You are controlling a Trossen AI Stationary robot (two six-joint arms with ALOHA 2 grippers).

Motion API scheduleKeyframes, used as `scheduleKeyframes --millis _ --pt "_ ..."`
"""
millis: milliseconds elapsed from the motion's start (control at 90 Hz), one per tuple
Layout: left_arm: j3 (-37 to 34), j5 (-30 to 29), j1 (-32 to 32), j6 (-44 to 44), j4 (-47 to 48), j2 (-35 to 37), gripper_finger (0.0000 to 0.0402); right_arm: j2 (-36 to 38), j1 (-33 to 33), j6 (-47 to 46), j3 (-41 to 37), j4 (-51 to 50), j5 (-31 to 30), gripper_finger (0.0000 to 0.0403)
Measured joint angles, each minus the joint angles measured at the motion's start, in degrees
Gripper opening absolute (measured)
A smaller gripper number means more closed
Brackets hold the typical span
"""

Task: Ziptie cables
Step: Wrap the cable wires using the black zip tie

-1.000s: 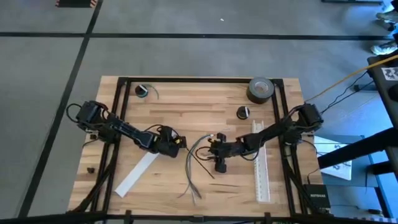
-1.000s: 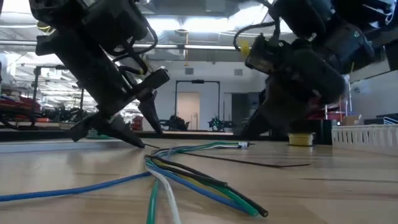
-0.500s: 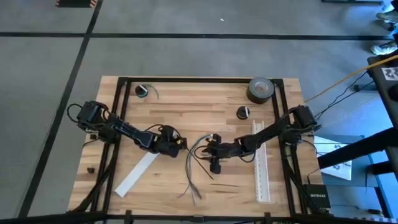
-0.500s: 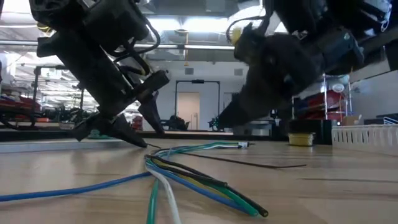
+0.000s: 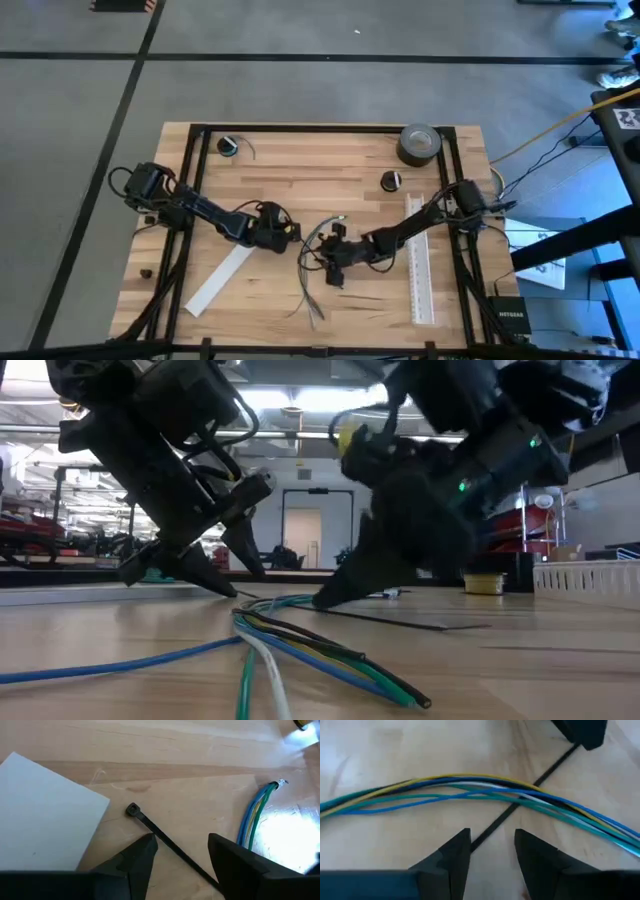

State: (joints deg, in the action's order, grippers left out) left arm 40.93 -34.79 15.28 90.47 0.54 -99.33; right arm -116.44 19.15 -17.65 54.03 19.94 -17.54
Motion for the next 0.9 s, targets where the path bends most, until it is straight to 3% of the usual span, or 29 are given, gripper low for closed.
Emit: scheduleKeyframes --millis 467,733,900 --pt "0.04 2.15 -1.69 2.84 -2.90 -1.83 0.0165 -0.72 0.03 1.44 0.97 -0.24 -0.88 0.0143" --pt "0.44 4.81 -5.52 -2.80 -5.96 -3.20 0.0117 -0.75 0.01 1.62 0.97 -0.24 -0.88 0.0143" --pt "1.98 4.99 -6.26 -7.91 -5.32 -4.15 0.0056 -0.77 0.01 1.62 0.95 -0.25 -0.88 0.0143"
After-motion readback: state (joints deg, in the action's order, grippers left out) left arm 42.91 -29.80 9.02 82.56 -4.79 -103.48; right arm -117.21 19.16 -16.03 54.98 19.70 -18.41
